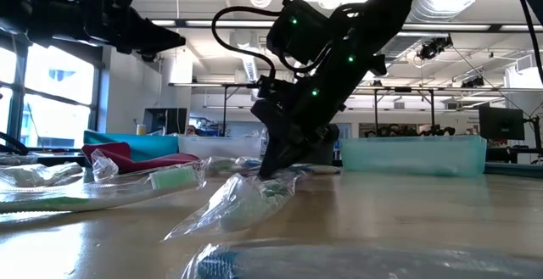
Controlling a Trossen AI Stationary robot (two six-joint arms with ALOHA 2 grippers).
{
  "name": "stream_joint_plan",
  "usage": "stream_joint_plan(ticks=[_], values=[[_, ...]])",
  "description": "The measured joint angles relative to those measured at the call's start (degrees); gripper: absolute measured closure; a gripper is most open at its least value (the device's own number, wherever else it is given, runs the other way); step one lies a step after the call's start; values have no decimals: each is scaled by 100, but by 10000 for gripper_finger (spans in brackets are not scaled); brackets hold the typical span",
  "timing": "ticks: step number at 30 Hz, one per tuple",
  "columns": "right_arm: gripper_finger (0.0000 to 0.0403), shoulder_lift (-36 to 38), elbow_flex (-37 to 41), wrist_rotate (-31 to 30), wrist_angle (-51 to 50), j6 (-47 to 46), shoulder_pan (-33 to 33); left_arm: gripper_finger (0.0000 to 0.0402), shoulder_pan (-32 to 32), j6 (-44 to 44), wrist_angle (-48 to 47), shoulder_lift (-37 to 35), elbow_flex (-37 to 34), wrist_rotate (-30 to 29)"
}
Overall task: Pick & Place Toothbrushes
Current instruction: Put the violet toothbrush into the white bin
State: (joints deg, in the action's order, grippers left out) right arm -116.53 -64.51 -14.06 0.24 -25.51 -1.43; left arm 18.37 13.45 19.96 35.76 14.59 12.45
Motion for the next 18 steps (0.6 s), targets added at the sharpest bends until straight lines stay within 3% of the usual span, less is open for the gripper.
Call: stream_joint_plan(ticks=[6, 18], values=[[387, 7, 0, 48, -14, -25, 0, 242, 0, 0, -14, -1, 0, -2], [388, 408, 31, 410, -425, -44, -24, 242, 0, 0, -52, 1, 0, -17]])
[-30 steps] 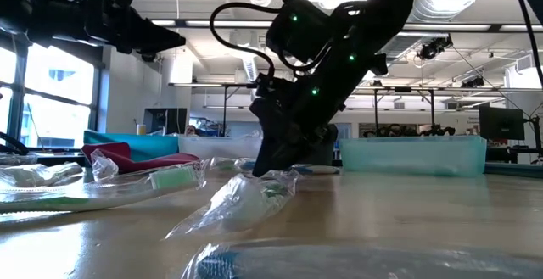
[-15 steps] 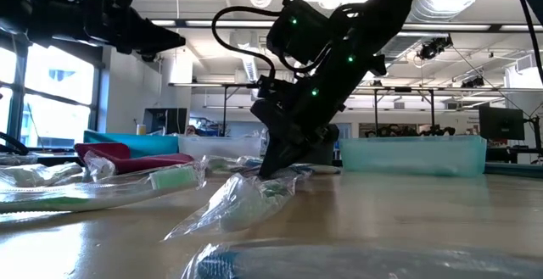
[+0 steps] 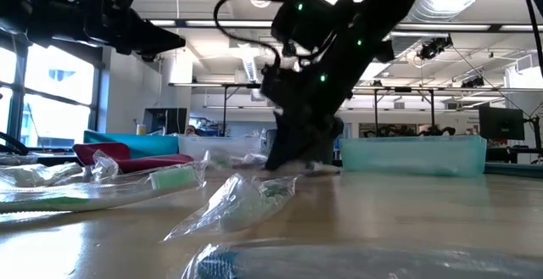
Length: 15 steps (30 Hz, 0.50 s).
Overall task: Pick & Place Toothbrushes
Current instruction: Put the violet toothbrush into the white bin
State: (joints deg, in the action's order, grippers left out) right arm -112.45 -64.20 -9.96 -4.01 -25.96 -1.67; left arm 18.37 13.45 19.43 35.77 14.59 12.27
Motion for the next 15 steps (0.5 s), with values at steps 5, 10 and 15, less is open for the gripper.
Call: stream_joint_plan(ticks=[5, 10, 15], values=[[388, 503, -9, -102, -31, 7, -9, 242, 0, 0, -10, 0, 0, 0], [388, 935, -13, -159, -10, 61, -33, 242, 0, 0, -6, 0, 0, 2], [388, 1228, -13, -180, -24, 68, -21, 242, 0, 76, 10, -2, 0, 2]])
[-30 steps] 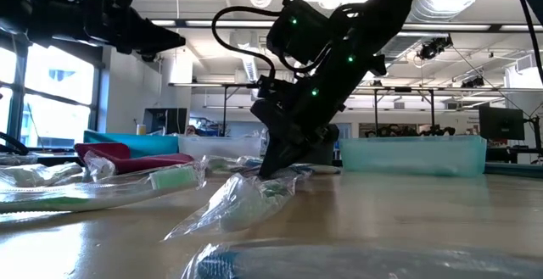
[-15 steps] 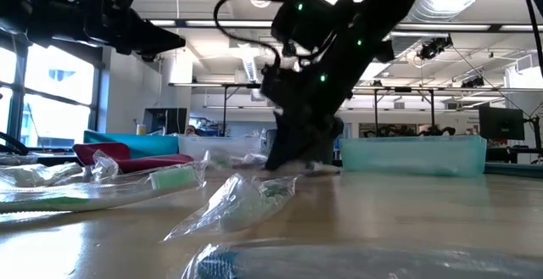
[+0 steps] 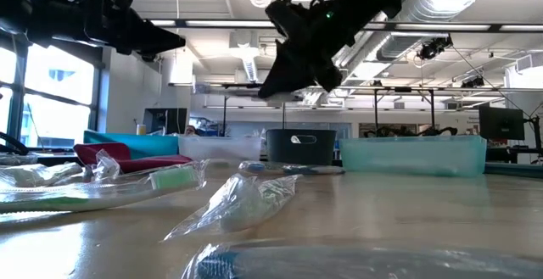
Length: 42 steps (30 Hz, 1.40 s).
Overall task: Pick & Place Toothbrushes
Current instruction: Put the violet toothbrush into the white bin
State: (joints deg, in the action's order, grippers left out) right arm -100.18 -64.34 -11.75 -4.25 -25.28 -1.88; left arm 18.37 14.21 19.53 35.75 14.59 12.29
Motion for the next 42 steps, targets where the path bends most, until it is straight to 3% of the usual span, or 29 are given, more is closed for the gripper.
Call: stream_joint_plan(ticks=[13, 18, 23, 27, 32, 39, 42], values=[[388, 172, -10, -272, 419, 514, 5, 242, 0, 1122, 293, 2, 0, 2], [388, 237, -11, -706, 442, 568, 10, 242, 0, 1109, 304, 2, 0, 20], [388, 483, -11, -1582, 439, 629, 10, 242, 0, 1098, 335, 2, 0, 17], [388, 655, -11, -2008, 730, 977, 15, 242, -1, 502, 736, 2, 0, -111], [388, 662, -11, -1968, 1357, 1491, 12, 242, -1, -483, 1397, 0, 2, -1355], [388, 657, -11, -1988, 1792, 1752, 16, 242, 0, -850, 1421, 2, 2, -3922], [388, 657, -11, -1986, 1858, 1805, 16, 242, 0, -866, 1413, 0, 2, -4344]])
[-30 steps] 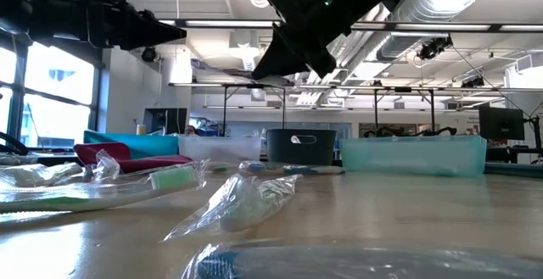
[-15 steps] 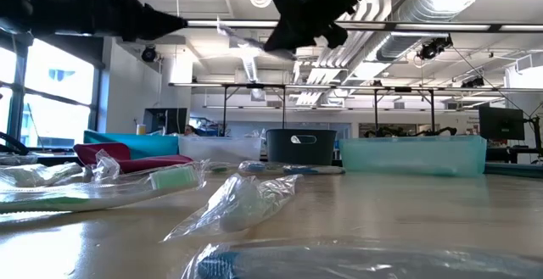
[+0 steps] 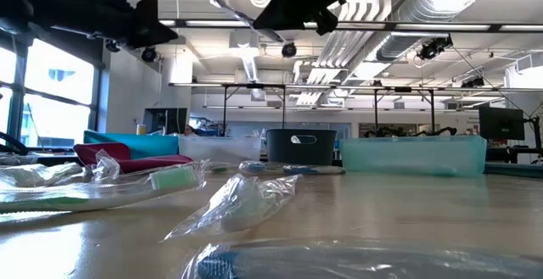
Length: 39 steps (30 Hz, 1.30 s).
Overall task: Pick & Place Toothbrushes
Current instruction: Put the violet toothbrush into the white bin
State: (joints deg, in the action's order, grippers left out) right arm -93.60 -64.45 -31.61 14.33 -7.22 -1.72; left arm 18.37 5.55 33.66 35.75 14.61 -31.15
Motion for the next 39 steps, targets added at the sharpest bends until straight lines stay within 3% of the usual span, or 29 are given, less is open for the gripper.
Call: stream_joint_plan(ticks=[10, 18, 24, 29, 36, 39], values=[[388, 0, 0, 0, 11, 2, 0, 242, 0, -277, -374, -2, 0, 312], [388, 0, 0, 0, 99, 125, 0, 242, 4, -455, 74, 0, 0, 2441], [388, -1, 0, 54, 101, 146, -4, 242, 90, -400, -71, -2, 0, 2675], [388, 0, 0, 198, 100, 148, -4, 242, 910, -680, -309, 44, 0, 3451], [388, -4, 0, 211, 109, 146, -4, 242, 1969, -1268, 186, 373, 4, 5891], [388, -61, -2, 406, 281, 143, -1, 242, 1999, -1337, 368, 686, 4, 6088]])
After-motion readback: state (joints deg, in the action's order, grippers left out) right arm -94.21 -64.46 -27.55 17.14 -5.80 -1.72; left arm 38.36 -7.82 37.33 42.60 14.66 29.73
